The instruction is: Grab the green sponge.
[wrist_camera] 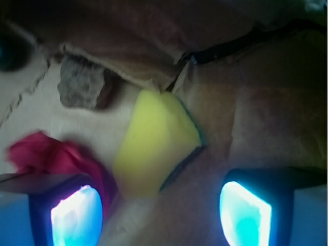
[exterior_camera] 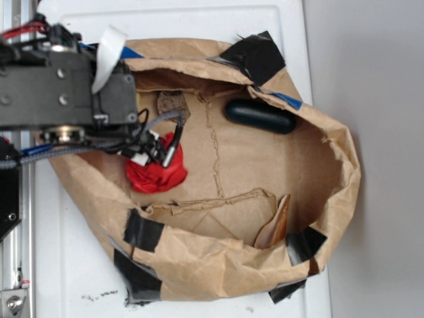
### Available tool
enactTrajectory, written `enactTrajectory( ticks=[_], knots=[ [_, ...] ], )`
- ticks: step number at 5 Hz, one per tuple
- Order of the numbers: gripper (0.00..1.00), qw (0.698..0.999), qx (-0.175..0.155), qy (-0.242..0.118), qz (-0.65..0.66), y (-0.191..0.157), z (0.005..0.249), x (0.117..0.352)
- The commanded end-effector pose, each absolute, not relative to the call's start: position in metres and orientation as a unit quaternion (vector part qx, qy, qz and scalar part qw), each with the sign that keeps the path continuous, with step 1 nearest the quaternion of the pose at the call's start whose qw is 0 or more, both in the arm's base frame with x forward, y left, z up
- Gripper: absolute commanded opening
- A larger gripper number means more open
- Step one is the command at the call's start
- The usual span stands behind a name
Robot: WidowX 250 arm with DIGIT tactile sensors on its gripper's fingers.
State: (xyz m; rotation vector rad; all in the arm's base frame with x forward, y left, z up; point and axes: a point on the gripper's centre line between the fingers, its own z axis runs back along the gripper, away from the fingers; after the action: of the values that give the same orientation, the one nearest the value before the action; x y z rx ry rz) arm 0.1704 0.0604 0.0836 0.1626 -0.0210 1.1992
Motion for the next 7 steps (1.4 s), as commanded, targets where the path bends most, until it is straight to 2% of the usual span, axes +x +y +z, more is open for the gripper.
enactTrajectory(
  ticks=[1,2,6,7],
  knots=[
    [1.00,0.783,0.078,-0.059,0.614,0.077,0.097,0.152],
    [1.00,0.794,0.072,-0.054,0.601,0.075,0.097,0.151],
    [1.00,0.794,0.072,-0.054,0.601,0.075,0.097,0.151],
    [1.00,0.782,0.081,-0.059,0.615,0.071,0.096,0.162]
  ],
)
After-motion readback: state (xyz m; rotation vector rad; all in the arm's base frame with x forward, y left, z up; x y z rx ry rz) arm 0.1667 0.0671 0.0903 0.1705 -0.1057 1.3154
